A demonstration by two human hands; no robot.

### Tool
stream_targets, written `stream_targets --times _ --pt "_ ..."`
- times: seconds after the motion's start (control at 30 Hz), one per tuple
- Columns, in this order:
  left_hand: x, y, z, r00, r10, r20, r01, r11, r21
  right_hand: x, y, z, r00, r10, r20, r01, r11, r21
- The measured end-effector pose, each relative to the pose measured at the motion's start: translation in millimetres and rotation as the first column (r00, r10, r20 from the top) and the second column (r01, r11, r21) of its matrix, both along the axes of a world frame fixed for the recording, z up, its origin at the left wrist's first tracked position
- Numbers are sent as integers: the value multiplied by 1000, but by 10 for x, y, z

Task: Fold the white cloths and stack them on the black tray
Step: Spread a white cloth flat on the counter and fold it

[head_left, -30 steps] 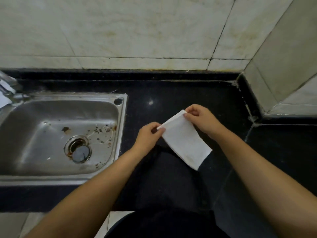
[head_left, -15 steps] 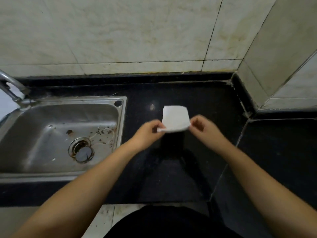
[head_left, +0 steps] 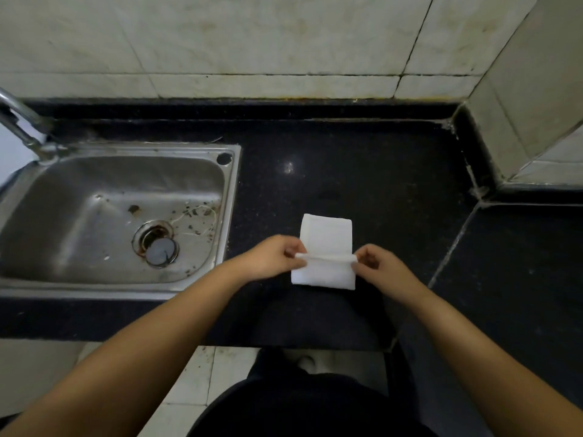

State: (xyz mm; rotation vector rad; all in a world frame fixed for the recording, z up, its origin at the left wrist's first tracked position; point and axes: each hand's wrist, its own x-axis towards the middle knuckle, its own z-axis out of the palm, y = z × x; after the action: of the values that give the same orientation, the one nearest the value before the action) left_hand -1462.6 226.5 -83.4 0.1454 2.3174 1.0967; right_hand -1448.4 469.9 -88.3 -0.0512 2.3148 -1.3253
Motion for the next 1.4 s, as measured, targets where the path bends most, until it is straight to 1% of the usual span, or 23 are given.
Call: stream_targets --times 0.1,0.17,0.3,0.4,0.47,0.5,0.57,0.63,0.7,0.8,0.87,0.93,0.97,1.0,1.03,1.07,1.1,1.13,1.17,1.2,1.27,1.33,1.4 --pt "-350 84 20 994 108 -29 -107 994 9 -330 -87 -41 986 -165 10 165 986 36" --pt "-550 166 -13 988 140 -67 -143 989 -38 -531 -163 -81 968 -251 3 250 964 96" --pt "-768 295 -145 977 185 -108 -200 968 -151 -744 -272 -155 947 -320 0 310 918 248" --pt "-767 360 -252 974 170 -148 -200 955 -221 -743 -301 -240 961 -267 -72 274 881 385" --pt "-720 407 -310 963 137 -232 -204 935 -291 -725 -317 -279 965 -234 -121 263 852 452" --pt "-688 418 -330 948 148 -281 -235 922 -308 -725 -323 -283 965 -230 -129 264 846 463" --pt "-609 412 -344 916 229 -330 -332 893 -305 -727 -322 -261 963 -238 -128 271 840 470" --pt "-505 388 -352 889 307 -341 -415 853 -315 -711 -312 -224 968 -212 -137 253 816 519" --pt "-389 402 -366 899 286 -330 -409 817 -407 -661 -334 -193 983 -133 -124 182 757 628" --pt "-308 483 -383 941 174 -289 -315 761 -568 -572 -455 -160 995 -66 -72 97 667 739" --pt "-354 555 -351 960 143 -240 -263 750 -607 -557 -539 -152 997 -37 -66 74 646 760" --pt "-408 594 -298 971 150 -187 -234 768 -596 -552 -585 -143 998 -15 -53 50 647 761" --pt "-418 593 -263 973 169 -158 -230 793 -564 -546 -589 -123 998 -35 -49 60 671 739" --pt "-424 575 -226 971 199 -131 -238 831 -502 -540 -585 -98 996 -85 -40 89 722 687" --pt "-421 536 -195 964 244 -104 -265 876 -404 -535 -568 -77 988 -149 -29 137 785 604" --pt "-411 481 -179 950 302 -77 -311 911 -270 -519 -542 -50 976 -218 -14 196 843 500" --pt "-396 417 -145 932 359 -40 -361 923 -136 -500 -512 -7 960 -279 6 255 885 389" --pt "-388 363 -120 907 420 7 -420 907 -21 -490 -482 35 941 -334 47 309 909 278" --pt "-373 318 -85 875 478 79 -484 872 79 -472 -445 67 919 -380 101 362 918 165" --pt "-350 293 -33 841 512 174 -538 826 167 -437 -415 109 893 -421 159 418 907 53" --pt "-309 290 61 797 490 352 -587 765 265 -350 -367 209 834 -482 268 522 847 -102" --pt "-264 330 148 792 421 443 -576 756 312 -231 -318 312 774 -520 362 607 771 -191" --pt "-196 389 234 795 362 486 -555 758 343 -67 -271 387 727 -539 425 668 698 -258"
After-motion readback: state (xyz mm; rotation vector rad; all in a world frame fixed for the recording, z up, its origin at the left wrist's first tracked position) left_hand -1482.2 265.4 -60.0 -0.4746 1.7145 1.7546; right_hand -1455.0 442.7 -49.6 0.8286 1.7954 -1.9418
